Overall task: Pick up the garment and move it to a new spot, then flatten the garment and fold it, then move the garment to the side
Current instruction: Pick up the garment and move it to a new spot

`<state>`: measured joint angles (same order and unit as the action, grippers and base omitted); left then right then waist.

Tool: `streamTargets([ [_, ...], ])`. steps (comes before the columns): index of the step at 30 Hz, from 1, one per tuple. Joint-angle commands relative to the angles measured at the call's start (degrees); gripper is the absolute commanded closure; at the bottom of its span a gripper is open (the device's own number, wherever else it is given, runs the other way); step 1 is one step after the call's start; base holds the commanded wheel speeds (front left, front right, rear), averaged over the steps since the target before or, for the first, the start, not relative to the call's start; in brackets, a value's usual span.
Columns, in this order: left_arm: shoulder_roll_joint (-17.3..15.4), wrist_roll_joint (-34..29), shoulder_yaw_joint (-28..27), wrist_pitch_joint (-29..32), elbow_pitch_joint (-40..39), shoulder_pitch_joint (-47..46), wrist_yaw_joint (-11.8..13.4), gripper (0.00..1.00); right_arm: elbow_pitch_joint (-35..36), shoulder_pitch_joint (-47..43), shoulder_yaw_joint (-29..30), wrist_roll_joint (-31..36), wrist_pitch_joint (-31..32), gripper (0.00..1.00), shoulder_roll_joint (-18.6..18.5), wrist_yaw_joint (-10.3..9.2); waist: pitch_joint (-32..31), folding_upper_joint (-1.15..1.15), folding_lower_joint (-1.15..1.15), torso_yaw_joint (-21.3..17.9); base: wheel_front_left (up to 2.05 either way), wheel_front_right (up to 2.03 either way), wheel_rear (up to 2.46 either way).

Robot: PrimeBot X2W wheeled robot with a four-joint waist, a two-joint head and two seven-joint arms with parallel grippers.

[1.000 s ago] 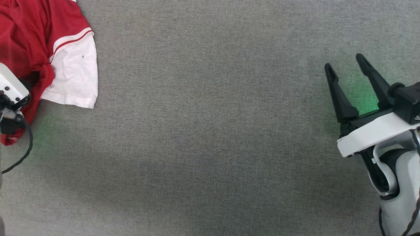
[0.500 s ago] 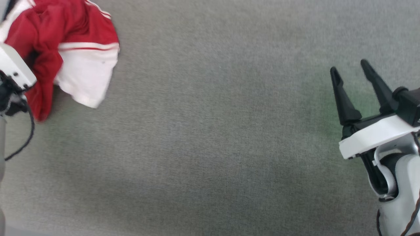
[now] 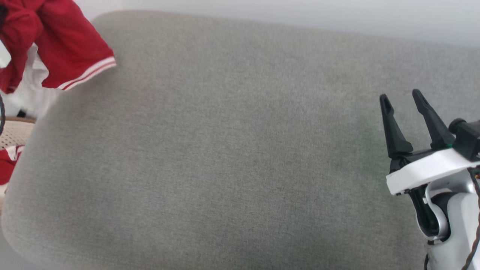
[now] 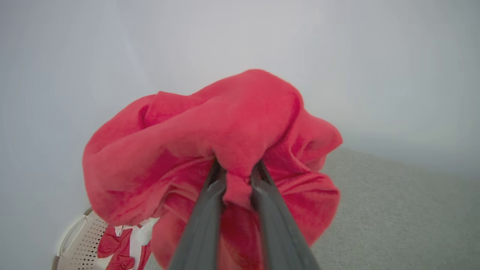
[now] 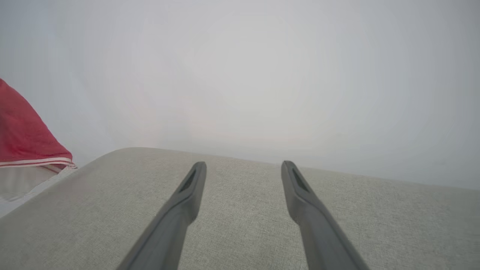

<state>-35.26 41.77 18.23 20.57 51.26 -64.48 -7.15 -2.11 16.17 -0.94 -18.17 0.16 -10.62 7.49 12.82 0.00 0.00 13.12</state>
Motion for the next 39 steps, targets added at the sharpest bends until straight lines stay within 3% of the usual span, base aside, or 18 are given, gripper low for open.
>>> streamTargets([
  [1, -0.4, -0.4, 0.2, 0.2, -0.7, -0.7, -0.3, 1.00, 0.0, -0.7, 0.2, 0.0, -0.3, 0.00, 0.4, 0.00, -1.5, 0.00, 0.00, 0.5, 0.00, 0.00, 0.00],
  [14, -2.1, 0.1, 3.1, 8.3, -19.9, 3.5, 0.8, 1.00, 1.3, -5.3, 5.3, 0.6, -1.1, 0.00, 2.7, 0.00, -7.2, 0.00, 0.00, -2.0, 0.00, 0.00, 0.00],
  [27, -3.1, 2.5, 5.8, 19.6, -48.3, 13.5, 8.5, 1.00, 2.9, -8.4, 10.3, 0.7, -1.7, 0.00, 4.4, 0.00, -8.6, 0.00, 0.00, -13.0, 0.00, 0.00, 0.00],
  [39, -0.3, 1.7, 12.6, 26.1, -62.2, 19.4, 12.4, 1.00, 2.8, -8.1, 11.3, 0.0, -2.8, 0.00, 6.1, 0.00, -5.8, 0.00, 0.00, -20.5, 0.00, 0.00, 0.00],
])
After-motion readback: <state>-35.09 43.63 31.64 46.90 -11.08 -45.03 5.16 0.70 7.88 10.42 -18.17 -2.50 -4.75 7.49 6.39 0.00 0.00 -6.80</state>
